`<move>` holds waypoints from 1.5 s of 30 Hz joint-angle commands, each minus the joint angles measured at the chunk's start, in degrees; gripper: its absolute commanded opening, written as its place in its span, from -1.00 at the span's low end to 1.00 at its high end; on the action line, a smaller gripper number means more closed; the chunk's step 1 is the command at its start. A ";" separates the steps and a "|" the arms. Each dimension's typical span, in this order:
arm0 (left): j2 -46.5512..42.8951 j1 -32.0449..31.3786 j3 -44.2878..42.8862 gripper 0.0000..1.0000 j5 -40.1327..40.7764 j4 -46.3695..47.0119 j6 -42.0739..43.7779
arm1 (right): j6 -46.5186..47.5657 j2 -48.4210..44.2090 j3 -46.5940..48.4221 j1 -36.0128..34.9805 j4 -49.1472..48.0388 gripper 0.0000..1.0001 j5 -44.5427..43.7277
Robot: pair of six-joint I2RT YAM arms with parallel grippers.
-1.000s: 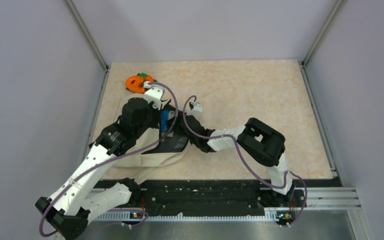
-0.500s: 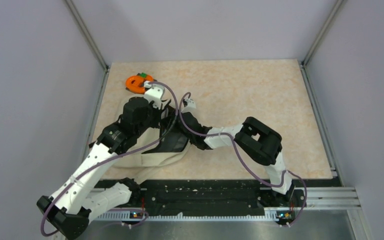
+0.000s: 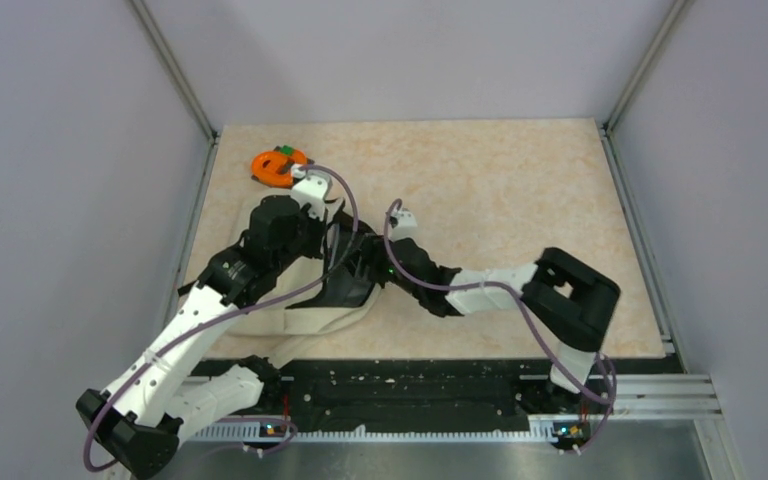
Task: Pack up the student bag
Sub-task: Place the book in the student bag, then zip the student bag at the center of the board.
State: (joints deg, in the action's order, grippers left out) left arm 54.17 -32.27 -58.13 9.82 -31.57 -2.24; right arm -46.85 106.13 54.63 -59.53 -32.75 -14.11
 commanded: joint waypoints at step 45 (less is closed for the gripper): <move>10.59 19.35 -6.25 0.81 -7.33 -6.30 -11.03 | 25.36 0.25 16.07 17.10 30.65 -1.00 25.57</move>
State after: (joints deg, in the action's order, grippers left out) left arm 63.40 -13.15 -62.48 4.32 -40.64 -16.05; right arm -16.10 115.39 79.61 -42.63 -0.89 15.16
